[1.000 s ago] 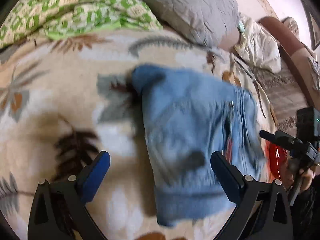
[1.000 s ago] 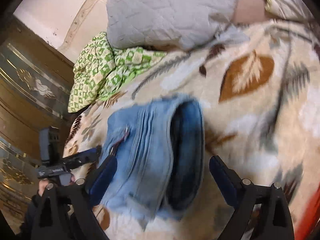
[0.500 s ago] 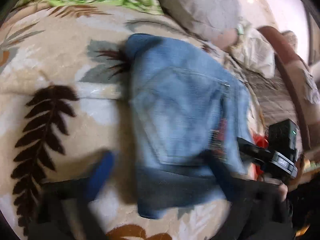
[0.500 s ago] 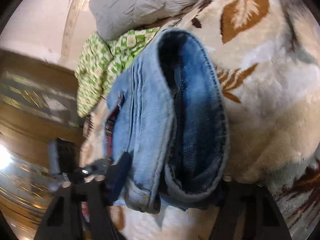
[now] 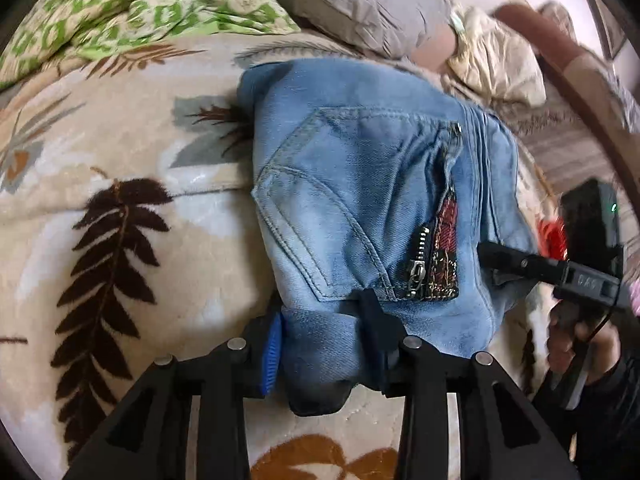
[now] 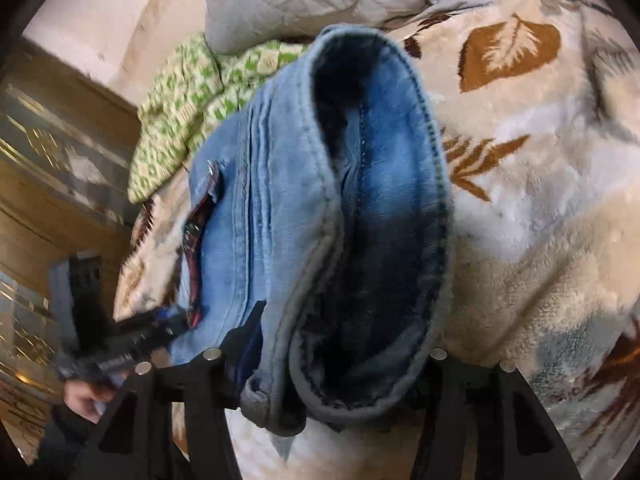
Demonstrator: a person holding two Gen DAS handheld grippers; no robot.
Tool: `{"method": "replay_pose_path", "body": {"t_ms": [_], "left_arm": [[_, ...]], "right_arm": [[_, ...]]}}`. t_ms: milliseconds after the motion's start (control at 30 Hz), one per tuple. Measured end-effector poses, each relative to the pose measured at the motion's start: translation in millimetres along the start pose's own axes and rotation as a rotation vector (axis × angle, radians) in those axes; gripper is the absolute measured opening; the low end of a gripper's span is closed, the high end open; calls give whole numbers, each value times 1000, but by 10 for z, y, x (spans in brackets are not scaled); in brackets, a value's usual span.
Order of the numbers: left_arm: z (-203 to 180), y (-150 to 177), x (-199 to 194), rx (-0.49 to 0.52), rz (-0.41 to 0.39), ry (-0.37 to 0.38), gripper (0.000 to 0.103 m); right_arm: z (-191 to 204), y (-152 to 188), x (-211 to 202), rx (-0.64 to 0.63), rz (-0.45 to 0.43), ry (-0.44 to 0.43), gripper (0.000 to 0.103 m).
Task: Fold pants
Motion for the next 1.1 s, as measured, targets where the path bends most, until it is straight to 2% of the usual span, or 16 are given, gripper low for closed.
{"method": "replay_pose_path", "body": {"t_ms": [67,100,133,167,200,300,400,500,600,633,700,767,800,867,1000,1100], "left_arm": [[-28,-21,-20,16,-8,-23,43],[-28,-25,-55,29,-19,-45,54],[-19,-42,-106,38,-37,-97,78],[6,-47,-202,26,-60,-163,87],[3,-36,-272,10,-79,-170,93],[-149,-15,-498,31,-113,-122,94],[-334,-63,-642,213,-197,-273,95],[-488,-90,-596,360,-227,-364,95],[-473,-21,-327,459,-143,-439,95],[-447,-2,-226,464,-111,-443,96],[-258,40,-126,362,-90,-384,100],[-29,40,-100,193,-59,-275,103],[21,42,-85,170,-51,-244,103],[32,31,-71,193,-65,-243,103],[45,19,-74,198,-73,-264,103],[3,25,-52,198,-85,-265,103]], "right_arm": [[18,-7,-12,-7,-3,7,60],[32,-10,-25,-19,-3,18,65],[46,-15,-50,-24,-3,32,71],[47,-17,-92,-25,-1,53,75],[38,-24,-138,-25,1,78,82],[30,-31,-418,-60,-37,168,90],[243,-56,-736,-190,-126,233,93],[547,-62,-815,-359,-194,322,94],[691,-36,-692,-480,-193,397,94],[676,-28,-592,-499,-176,436,94],[435,26,-361,-491,-87,524,96],[157,79,-203,-392,-32,457,103],[51,83,-206,-320,-38,399,103],[-56,88,-198,-245,-35,314,103],[40,75,-218,-327,-70,377,103],[29,56,-210,-327,-72,373,103]]}}
Point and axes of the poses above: each gripper's, at about its wrist camera, not at the fingertips, and x roughly the way its jaws point, z to its left, y to its underside, the point moved 7 cm from there along x, roughly the way its jaws point, and after that the axes turned 4 degrees about y, right-handed, at the moved point
